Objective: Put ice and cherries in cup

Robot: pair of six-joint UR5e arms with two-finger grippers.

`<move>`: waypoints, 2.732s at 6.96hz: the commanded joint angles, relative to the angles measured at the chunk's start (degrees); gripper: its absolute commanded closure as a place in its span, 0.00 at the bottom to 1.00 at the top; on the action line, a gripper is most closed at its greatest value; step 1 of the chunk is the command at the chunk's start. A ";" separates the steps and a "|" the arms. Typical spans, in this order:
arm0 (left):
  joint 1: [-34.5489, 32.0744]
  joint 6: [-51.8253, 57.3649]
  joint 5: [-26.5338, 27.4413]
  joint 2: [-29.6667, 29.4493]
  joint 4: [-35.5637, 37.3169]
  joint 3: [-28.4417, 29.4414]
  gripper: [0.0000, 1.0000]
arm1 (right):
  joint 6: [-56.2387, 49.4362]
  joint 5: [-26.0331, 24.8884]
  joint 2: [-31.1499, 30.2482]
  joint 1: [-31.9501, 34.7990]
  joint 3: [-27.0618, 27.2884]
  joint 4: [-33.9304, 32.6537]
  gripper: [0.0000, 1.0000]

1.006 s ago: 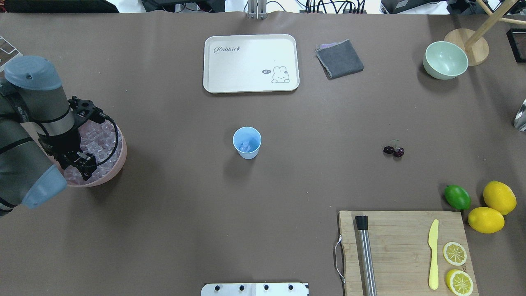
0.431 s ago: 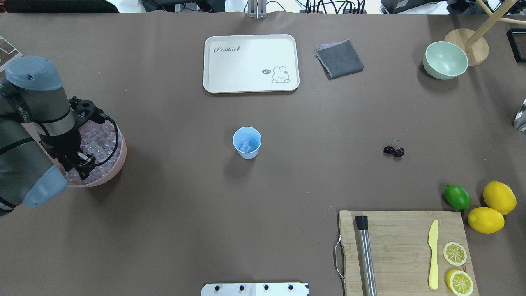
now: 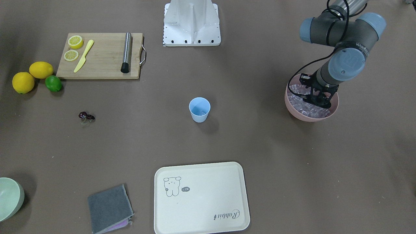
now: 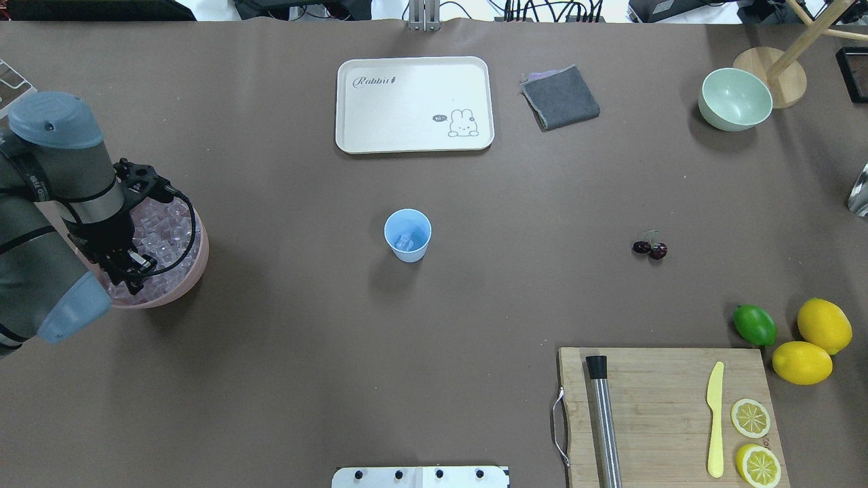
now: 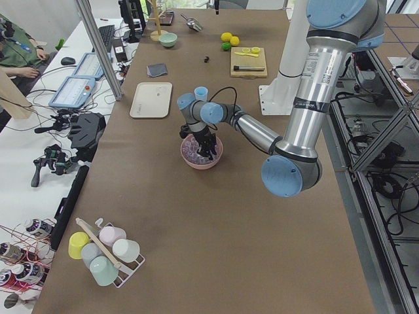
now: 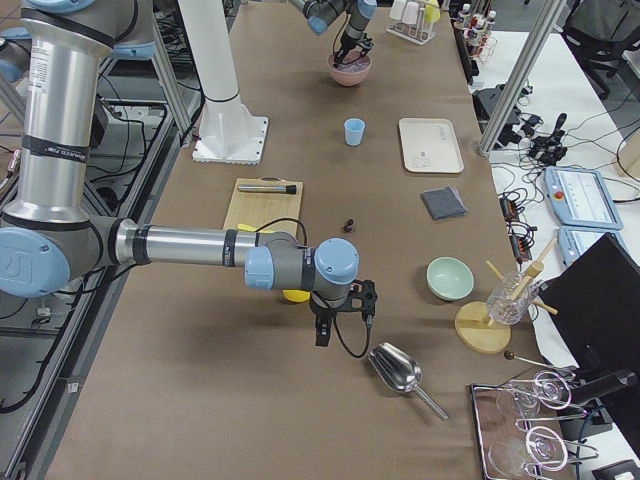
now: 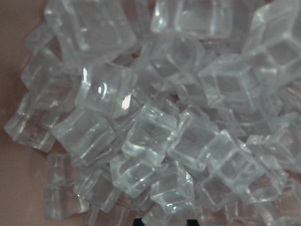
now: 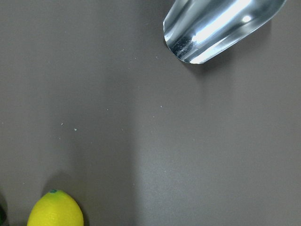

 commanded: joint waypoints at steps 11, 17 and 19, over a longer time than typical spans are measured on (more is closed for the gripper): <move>-10.18 -14.32 -13.61 -18.05 8.41 7.08 1.00 | 0.05 0.00 -0.03 0.00 0.00 0.05 0.00; 0.01 -59.08 -17.66 -24.39 -26.12 18.86 1.00 | -0.04 0.18 -0.03 0.00 0.09 0.06 0.00; 2.47 -72.87 -18.90 -28.25 -39.37 25.44 1.00 | -0.04 0.18 -0.03 0.00 0.09 0.06 0.00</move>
